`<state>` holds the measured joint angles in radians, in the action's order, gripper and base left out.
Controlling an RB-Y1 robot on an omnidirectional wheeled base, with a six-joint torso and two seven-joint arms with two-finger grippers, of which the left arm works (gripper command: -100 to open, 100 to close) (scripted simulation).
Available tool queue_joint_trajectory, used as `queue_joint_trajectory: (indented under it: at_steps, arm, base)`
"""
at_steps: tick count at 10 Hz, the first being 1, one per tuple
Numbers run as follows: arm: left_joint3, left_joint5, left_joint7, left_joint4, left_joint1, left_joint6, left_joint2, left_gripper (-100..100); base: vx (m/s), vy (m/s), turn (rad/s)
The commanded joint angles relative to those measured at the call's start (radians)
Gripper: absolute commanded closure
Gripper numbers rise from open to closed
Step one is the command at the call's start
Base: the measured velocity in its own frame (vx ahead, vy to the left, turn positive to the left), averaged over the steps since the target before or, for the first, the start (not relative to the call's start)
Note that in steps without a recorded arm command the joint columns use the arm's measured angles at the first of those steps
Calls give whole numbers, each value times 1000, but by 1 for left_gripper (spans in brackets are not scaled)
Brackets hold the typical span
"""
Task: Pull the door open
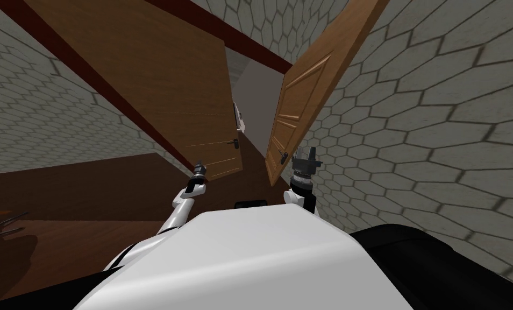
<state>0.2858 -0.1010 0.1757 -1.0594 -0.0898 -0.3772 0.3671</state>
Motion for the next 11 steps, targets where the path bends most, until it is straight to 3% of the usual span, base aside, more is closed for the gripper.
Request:
queue_joint_trajectory:
  at_steps: [1,11]
  arm:
    - [30,11,1,-7,0,9,1,-100]
    - [213,84,-8,35,-26,11,-17,-100]
  base:
    - [-50,18,-127]
    - [38,-6,-141]
